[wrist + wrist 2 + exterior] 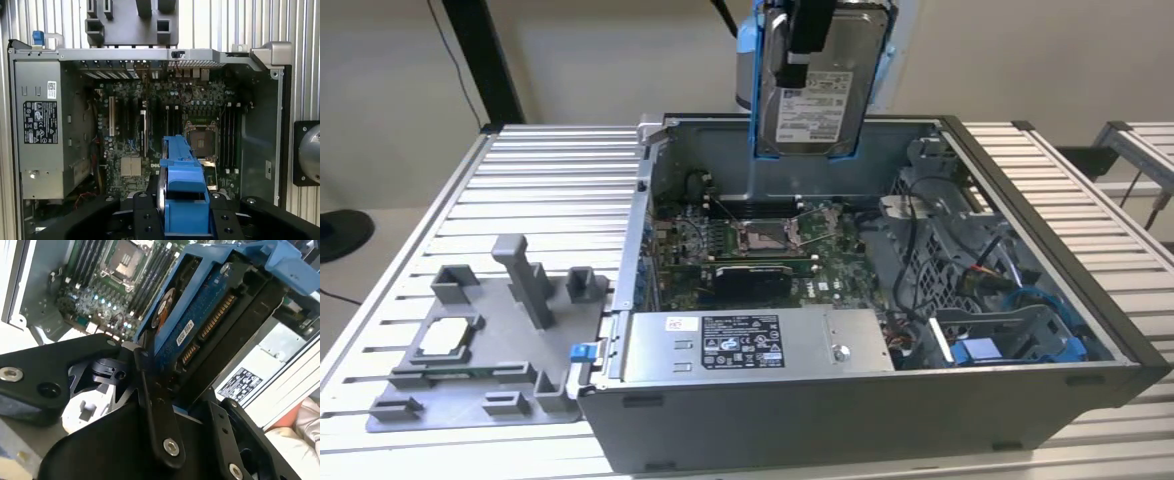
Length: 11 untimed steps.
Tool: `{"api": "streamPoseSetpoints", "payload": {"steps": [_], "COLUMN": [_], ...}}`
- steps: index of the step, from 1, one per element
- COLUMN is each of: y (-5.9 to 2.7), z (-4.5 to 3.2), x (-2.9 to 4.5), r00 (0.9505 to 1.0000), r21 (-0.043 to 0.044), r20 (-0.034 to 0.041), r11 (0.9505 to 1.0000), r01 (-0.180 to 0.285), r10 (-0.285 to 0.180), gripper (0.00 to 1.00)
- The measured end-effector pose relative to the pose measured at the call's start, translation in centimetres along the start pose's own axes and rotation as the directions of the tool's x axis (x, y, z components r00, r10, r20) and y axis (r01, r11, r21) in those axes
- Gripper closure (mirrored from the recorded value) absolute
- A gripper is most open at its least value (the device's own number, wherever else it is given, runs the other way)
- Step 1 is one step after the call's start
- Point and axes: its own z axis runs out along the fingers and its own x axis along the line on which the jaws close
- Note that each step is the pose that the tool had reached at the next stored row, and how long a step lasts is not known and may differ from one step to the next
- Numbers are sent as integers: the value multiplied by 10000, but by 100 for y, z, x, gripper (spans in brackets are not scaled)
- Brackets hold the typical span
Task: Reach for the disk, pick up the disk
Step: 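Pick up the disk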
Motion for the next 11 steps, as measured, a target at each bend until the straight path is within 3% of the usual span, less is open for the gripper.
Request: {"api": "streamPoseSetpoints", "payload": {"steps": [11], "y": [-503], "z": [12], "x": [1], "r00": [10000], "r21": [0], "r20": [0], "r11": [10000], "r01": [0], "r10": [0], "gripper": [100]}}
